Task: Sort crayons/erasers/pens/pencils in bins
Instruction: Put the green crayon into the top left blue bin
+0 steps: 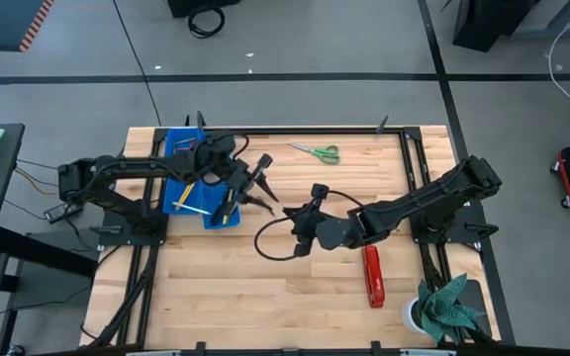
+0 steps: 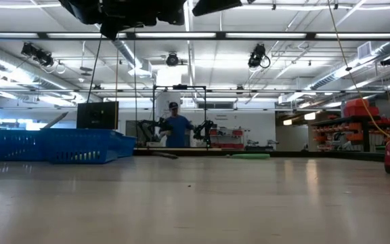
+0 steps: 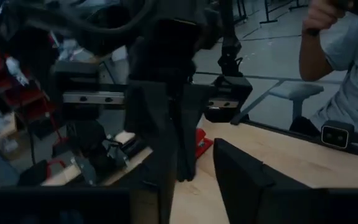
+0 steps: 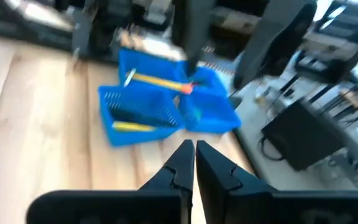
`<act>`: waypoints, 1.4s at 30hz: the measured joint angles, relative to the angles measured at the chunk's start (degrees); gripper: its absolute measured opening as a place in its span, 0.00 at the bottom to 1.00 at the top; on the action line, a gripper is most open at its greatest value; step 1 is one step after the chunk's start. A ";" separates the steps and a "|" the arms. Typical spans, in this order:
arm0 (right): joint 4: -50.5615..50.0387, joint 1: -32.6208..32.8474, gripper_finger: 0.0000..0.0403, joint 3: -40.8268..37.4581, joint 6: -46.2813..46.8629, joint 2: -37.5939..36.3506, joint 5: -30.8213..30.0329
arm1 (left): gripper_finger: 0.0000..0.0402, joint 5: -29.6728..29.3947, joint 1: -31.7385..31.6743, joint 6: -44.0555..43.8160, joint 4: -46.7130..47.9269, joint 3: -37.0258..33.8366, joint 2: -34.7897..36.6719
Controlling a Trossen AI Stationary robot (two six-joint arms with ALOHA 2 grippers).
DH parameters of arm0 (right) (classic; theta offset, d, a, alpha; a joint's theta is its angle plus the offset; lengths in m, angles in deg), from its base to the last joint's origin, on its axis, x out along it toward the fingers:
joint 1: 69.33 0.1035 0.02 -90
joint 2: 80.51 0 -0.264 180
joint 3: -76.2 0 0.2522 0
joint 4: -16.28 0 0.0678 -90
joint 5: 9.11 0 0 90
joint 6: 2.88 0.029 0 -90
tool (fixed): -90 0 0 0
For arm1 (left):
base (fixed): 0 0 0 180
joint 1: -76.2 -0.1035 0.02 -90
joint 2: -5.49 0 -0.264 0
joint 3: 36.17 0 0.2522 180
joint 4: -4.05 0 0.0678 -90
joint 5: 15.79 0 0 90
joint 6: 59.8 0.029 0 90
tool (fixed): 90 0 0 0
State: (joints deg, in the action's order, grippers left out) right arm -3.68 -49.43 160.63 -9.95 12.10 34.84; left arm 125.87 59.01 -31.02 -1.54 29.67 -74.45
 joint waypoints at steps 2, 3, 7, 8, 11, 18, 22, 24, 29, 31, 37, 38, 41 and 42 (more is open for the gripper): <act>-3.67 -0.29 0.06 0.03 2.41 -0.01 1.26 | 0.25 0.00 -0.95 -2.77 0.21 0.00 0.25; -5.61 -0.59 0.06 0.03 3.98 -0.01 2.24 | 0.23 -0.03 -1.74 -4.59 0.56 -0.02 0.84; -10.83 -4.28 0.06 0.02 12.45 0.06 11.84 | 0.15 -0.03 -5.78 -9.69 2.63 0.00 4.74; -10.77 -5.39 0.06 -0.10 14.32 0.46 13.98 | 0.13 -0.03 -7.15 -10.18 4.57 0.00 6.04; -10.83 -8.52 0.07 -1.63 16.31 1.48 16.48 | 0.08 -1.07 -11.93 -8.50 12.80 0.00 10.25; -7.02 -19.90 0.17 -3.24 17.40 7.35 25.03 | 0.02 -5.40 -24.30 1.52 30.05 0.00 15.63; -6.24 -26.26 0.23 -0.04 17.61 13.60 36.02 | 0.06 -4.41 -29.80 1.54 31.67 0.00 15.50; -6.50 -28.88 0.26 2.44 17.70 16.61 38.63 | 0.08 -4.18 -31.89 1.52 31.83 0.00 15.26; -15.14 -33.47 0.27 8.10 19.24 22.72 39.06 | 0.09 -2.90 -36.36 1.92 33.42 0.04 14.66; -16.88 -34.58 0.27 8.90 19.53 24.32 39.08 | 0.08 -1.61 -37.32 2.27 35.08 0.04 14.25; -19.19 -36.78 0.25 8.56 19.56 26.25 41.30 | 0.04 1.64 -38.57 5.06 39.86 0.04 12.60; -19.34 -36.89 0.24 8.69 19.56 26.35 42.33 | 0.04 1.55 -38.57 5.25 40.45 0.02 12.30; -19.41 -36.83 0.23 8.70 19.36 26.55 42.73 | 0.04 2.00 -38.51 5.31 40.67 0.00 11.68; -19.53 -36.74 0.23 8.71 19.23 26.55 42.74 | 0.04 2.07 -38.51 5.30 40.78 0.00 11.63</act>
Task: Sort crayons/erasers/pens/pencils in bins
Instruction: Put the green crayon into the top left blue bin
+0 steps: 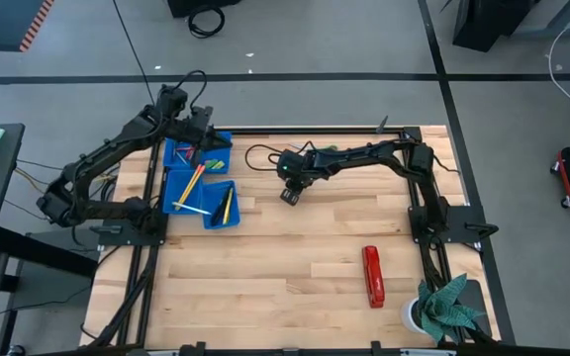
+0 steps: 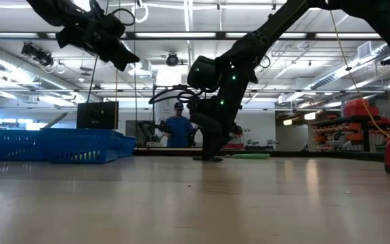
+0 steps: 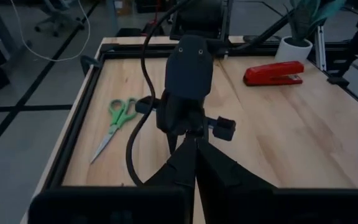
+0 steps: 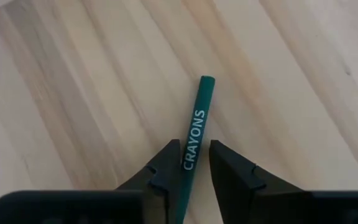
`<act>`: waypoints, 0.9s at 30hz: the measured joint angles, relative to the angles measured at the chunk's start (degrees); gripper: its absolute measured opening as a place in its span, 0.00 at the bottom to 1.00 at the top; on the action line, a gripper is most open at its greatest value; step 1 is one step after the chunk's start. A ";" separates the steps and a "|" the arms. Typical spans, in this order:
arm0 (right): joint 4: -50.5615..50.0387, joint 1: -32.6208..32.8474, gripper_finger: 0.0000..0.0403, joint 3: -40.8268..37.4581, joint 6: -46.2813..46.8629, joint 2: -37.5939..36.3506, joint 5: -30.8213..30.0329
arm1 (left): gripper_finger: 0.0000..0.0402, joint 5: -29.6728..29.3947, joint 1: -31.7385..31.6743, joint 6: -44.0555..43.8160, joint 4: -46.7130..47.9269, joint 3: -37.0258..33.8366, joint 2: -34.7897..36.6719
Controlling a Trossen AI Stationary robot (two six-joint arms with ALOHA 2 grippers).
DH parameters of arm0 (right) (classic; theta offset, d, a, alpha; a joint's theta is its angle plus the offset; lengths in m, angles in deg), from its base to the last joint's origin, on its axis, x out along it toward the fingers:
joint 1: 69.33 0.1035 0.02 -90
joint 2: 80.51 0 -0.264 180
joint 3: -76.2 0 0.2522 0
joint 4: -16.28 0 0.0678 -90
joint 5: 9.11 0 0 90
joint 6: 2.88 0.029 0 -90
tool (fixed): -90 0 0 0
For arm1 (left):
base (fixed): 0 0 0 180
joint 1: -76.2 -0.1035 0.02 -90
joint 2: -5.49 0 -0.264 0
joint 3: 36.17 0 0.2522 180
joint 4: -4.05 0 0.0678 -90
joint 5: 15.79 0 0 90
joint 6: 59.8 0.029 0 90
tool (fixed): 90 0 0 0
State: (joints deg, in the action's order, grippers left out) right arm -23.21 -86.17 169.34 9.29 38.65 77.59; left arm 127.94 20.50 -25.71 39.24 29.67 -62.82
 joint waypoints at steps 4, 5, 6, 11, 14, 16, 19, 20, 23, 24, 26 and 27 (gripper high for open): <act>-0.35 0.06 0.21 0.02 -0.17 0.07 -0.16 | 0.06 0.16 0.00 0.04 -0.07 0.00 0.03; -0.46 0.08 0.20 0.02 -0.45 0.07 -0.35 | 0.06 0.16 -0.02 0.07 -0.08 0.00 0.02; -0.65 0.08 0.19 0.00 -1.00 0.11 -0.66 | 0.07 0.15 -0.12 0.17 -0.16 0.00 0.04; -1.11 0.15 0.10 -0.03 -3.19 0.15 -0.75 | 0.06 0.09 0.48 3.78 1.38 0.00 -0.31; -1.32 0.37 0.06 -0.04 -3.88 0.15 -0.69 | 0.06 0.09 2.50 6.81 2.33 0.00 -2.70; -1.36 0.68 0.05 -0.04 -5.02 0.15 -0.60 | 0.08 0.09 4.08 8.91 1.63 0.00 -4.54; -1.86 1.34 0.05 -0.12 -6.56 -0.09 -0.33 | 0.10 0.05 6.95 13.11 -2.17 -0.02 -7.37; -2.50 1.60 0.05 -0.17 -6.80 -0.30 -0.06 | 0.10 -0.11 7.86 14.05 -3.88 -0.02 -7.76; -4.79 2.48 0.04 -0.39 -6.53 -1.61 1.10 | 0.11 0.16 10.55 14.41 -9.40 0.07 -7.78; -5.38 2.93 0.04 -0.55 -6.36 -2.13 1.03 | 0.12 0.27 11.39 14.12 -10.27 0.07 -7.80; -5.05 3.82 0.03 -0.57 -6.38 -3.68 1.11 | 0.12 1.35 12.48 12.37 -11.47 0.07 -7.82; -4.88 4.38 0.03 -0.57 -6.41 -4.61 1.11 | 0.12 1.71 12.98 11.34 -11.71 0.07 -7.80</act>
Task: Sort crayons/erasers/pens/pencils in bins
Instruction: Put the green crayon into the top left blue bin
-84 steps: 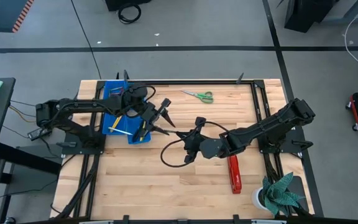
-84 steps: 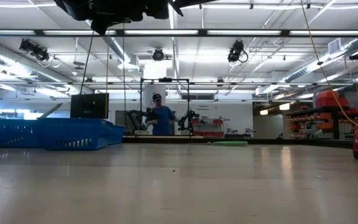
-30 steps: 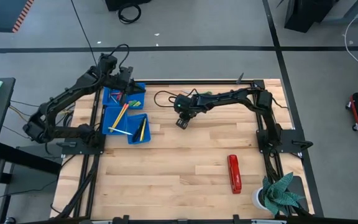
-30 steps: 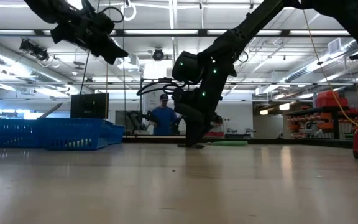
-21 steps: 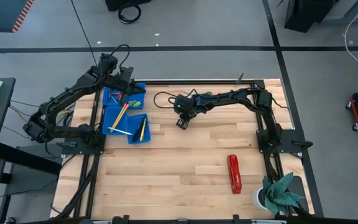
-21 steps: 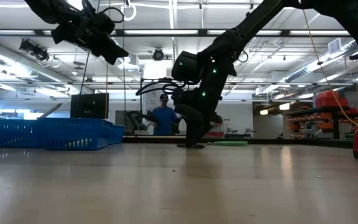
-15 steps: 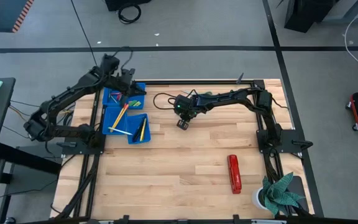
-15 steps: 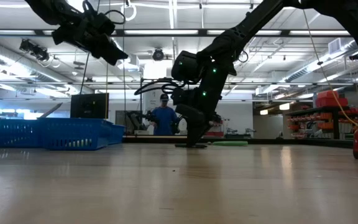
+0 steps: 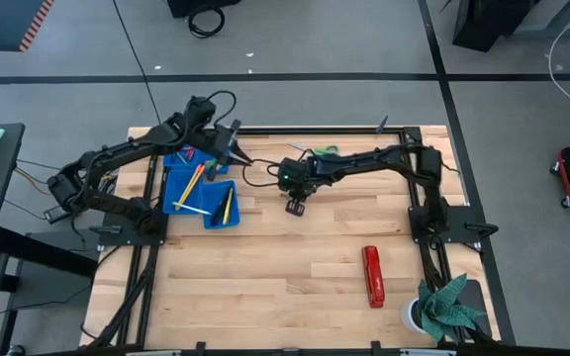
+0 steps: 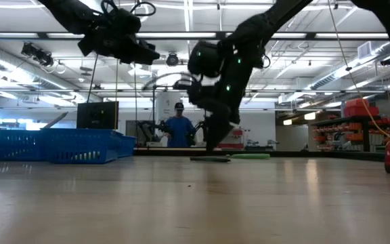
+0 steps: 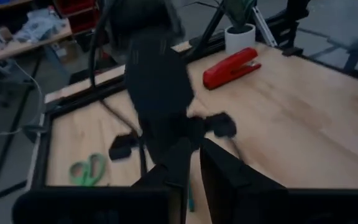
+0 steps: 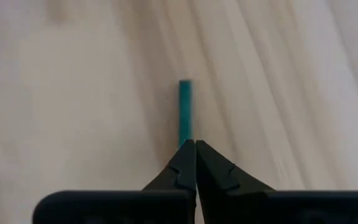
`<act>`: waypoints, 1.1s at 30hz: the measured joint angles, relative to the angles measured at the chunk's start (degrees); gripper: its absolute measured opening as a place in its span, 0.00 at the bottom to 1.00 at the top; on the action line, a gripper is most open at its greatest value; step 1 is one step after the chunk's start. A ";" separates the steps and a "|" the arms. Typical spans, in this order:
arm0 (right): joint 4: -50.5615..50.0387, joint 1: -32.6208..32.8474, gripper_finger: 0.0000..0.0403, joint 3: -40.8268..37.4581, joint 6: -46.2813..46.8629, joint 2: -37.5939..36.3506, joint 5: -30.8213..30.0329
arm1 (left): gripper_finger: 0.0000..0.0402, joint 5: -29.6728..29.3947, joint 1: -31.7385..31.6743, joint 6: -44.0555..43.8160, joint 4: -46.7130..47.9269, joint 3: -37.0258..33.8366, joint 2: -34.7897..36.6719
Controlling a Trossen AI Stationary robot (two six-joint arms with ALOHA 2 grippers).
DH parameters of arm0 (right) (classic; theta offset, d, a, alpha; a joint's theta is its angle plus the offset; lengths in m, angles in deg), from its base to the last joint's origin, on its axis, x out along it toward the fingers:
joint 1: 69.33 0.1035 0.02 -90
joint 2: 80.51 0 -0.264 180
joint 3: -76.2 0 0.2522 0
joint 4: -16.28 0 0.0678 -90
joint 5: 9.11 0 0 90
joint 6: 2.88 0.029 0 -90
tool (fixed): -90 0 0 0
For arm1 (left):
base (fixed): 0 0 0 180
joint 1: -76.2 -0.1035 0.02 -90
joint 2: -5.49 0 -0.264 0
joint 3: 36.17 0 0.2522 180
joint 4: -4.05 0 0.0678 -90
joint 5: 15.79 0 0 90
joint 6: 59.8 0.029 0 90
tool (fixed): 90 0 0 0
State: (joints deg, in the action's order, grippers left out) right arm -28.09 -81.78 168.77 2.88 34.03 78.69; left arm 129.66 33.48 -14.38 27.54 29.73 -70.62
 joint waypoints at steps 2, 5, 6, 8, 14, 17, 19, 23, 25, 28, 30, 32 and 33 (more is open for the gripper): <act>0.43 1.31 0.03 0.02 -0.01 -2.02 -0.07 | 0.11 0.01 0.70 -2.15 0.23 0.00 -0.02; 0.56 3.59 0.03 0.04 -0.37 -5.21 -0.30 | 0.10 0.08 0.97 -4.67 0.27 0.00 -0.40; 0.33 4.43 0.03 0.04 -0.39 -6.35 -0.38 | 0.10 -0.01 0.87 -5.29 0.47 -0.04 -0.53; -0.06 6.17 0.03 0.07 -0.41 -8.68 -0.75 | 0.08 -0.26 0.00 -6.08 0.35 -0.08 -0.52; -4.91 10.88 0.03 0.24 2.20 -11.29 -5.81 | 0.02 -0.55 -3.96 -13.75 -2.80 -0.07 -0.50; -5.78 13.20 0.03 0.22 4.76 -8.88 -4.09 | 0.02 -0.50 -5.26 -25.00 -16.48 -3.70 -0.42; -5.02 15.37 0.05 0.22 6.44 -6.62 -2.67 | 0.02 -2.06 -5.37 -37.27 -36.13 -10.70 -0.47; -2.92 19.02 0.15 0.22 6.90 -2.09 -3.28 | 0.03 -15.44 -5.18 -55.59 -75.48 -25.25 -0.48; -2.22 19.72 0.21 0.22 6.91 -0.16 -4.67 | 0.03 -18.96 -6.02 -61.01 -89.37 -30.41 -0.48; -0.75 19.53 0.30 0.22 6.89 1.24 -6.18 | 0.04 -19.67 -7.74 -67.84 -99.85 -33.94 0.56; -0.29 18.96 0.33 0.23 6.88 1.17 -6.24 | 0.04 -19.61 -8.26 -68.58 -98.41 -33.85 1.43; 0.30 18.43 0.35 0.28 6.88 0.97 -5.76 | 0.04 -19.22 -8.34 -68.56 -98.82 -33.52 1.66; 0.00 18.15 0.35 0.28 6.88 0.80 -4.96 | 0.04 -19.07 -8.19 -68.57 -98.74 -33.26 1.66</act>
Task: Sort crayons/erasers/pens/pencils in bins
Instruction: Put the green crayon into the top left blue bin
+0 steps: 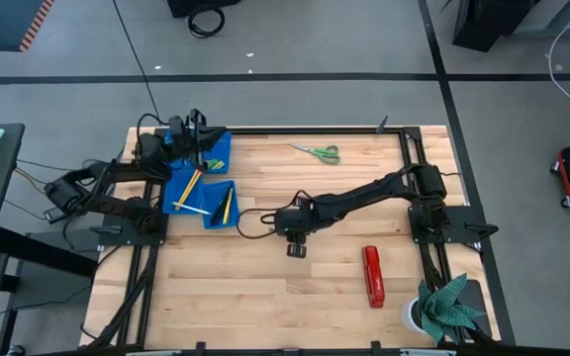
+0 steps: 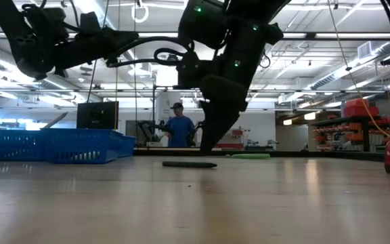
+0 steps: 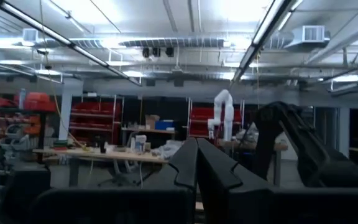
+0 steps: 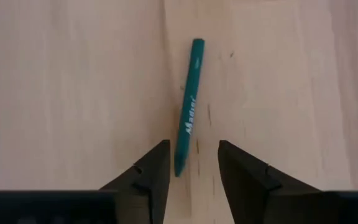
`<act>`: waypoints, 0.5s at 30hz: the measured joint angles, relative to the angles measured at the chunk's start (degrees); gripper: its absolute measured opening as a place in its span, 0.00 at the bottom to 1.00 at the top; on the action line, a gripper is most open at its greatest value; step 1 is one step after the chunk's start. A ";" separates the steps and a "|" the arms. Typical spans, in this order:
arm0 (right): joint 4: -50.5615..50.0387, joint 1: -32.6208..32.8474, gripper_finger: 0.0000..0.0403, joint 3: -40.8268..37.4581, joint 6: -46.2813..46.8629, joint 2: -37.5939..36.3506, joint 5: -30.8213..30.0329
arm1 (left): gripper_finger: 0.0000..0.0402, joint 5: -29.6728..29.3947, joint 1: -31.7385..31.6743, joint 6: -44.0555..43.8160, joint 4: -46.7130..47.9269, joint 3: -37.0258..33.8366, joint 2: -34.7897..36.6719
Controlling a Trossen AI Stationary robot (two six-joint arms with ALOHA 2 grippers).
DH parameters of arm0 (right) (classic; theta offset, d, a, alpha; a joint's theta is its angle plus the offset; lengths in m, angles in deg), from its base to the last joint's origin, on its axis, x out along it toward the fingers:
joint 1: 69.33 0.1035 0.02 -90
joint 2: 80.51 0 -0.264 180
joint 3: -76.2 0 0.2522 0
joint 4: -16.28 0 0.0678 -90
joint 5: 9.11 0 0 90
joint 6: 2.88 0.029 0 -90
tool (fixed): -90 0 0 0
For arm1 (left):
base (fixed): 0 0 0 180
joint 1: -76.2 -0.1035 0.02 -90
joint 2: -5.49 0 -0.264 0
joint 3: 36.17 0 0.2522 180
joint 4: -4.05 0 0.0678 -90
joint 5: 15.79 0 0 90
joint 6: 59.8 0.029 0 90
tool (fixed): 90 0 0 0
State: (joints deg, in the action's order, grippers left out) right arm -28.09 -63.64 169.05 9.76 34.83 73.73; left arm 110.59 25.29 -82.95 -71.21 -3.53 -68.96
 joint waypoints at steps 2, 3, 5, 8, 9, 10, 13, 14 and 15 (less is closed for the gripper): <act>0.32 -0.51 0.35 0.03 0.05 -0.16 2.37 | 0.03 1.22 0.06 -0.01 0.38 0.28 0.00; -0.14 -0.87 0.34 0.04 0.32 -0.11 3.18 | 0.03 1.82 0.06 -0.03 0.36 0.49 0.00; -0.57 -1.31 0.32 0.04 0.87 0.81 4.76 | 0.03 2.77 0.08 -0.40 0.29 0.63 0.00; -0.28 -1.45 0.30 0.02 1.19 2.41 6.12 | 0.04 3.19 0.07 -0.42 0.71 0.63 0.00; 0.03 -1.22 0.30 0.02 1.19 2.70 6.19 | 0.04 3.31 0.08 -0.15 1.31 0.63 0.00; 0.45 -0.96 0.30 0.08 1.25 2.90 6.23 | 0.05 3.33 0.08 0.09 1.69 0.63 -0.02; 0.44 -0.18 0.30 0.11 1.27 2.97 4.77 | 0.05 3.43 0.08 0.75 2.33 0.63 -0.02; 0.40 0.07 0.29 0.11 1.31 2.99 4.12 | 0.04 3.64 0.08 1.16 2.39 0.63 -0.02; 0.37 0.20 0.29 0.11 1.31 3.00 3.48 | 0.04 3.88 0.08 1.39 2.36 0.63 -0.02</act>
State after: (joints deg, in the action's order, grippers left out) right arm -27.72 -63.43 169.16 11.07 37.83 77.21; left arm 114.47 25.37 -81.56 -68.85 -2.90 -68.99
